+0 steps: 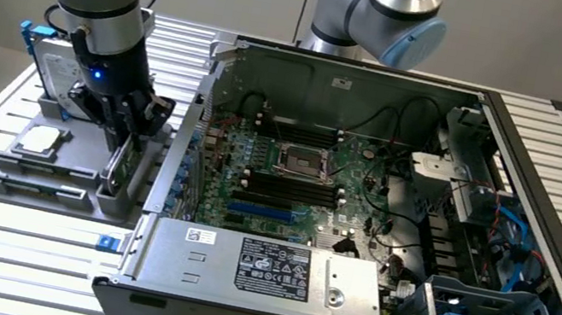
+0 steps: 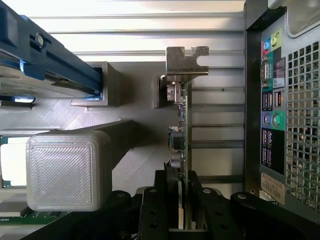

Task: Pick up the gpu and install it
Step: 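Pick up the gpu and move the gpu toward the slot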

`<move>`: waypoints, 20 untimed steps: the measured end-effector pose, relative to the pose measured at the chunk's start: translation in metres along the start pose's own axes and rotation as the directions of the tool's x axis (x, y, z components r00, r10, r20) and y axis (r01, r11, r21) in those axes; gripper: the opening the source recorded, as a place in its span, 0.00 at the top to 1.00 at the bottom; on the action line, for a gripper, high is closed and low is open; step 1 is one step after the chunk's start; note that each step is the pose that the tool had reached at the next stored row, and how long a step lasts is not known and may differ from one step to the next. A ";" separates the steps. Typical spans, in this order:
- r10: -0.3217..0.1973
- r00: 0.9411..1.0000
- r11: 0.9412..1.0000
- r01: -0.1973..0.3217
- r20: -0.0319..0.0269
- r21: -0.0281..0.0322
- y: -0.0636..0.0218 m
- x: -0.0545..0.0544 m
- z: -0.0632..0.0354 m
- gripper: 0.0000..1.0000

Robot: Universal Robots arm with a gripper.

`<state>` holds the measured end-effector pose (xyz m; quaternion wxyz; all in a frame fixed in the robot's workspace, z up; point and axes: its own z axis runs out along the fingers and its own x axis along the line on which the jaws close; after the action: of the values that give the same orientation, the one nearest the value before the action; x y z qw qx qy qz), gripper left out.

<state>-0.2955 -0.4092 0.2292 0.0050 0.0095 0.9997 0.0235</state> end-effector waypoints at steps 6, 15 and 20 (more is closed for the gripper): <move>0.000 1.000 1.000 0.000 0.000 0.000 0.0003 0.000 -0.0064 0.71; 0.000 1.000 1.000 0.000 0.000 0.000 0.0020 0.000 -0.0420 0.71; 0.000 1.000 1.000 0.000 0.000 0.000 0.0031 -0.001 -0.0645 0.71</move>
<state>-0.2954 -0.4092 0.2938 0.0050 0.0095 0.9997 0.0235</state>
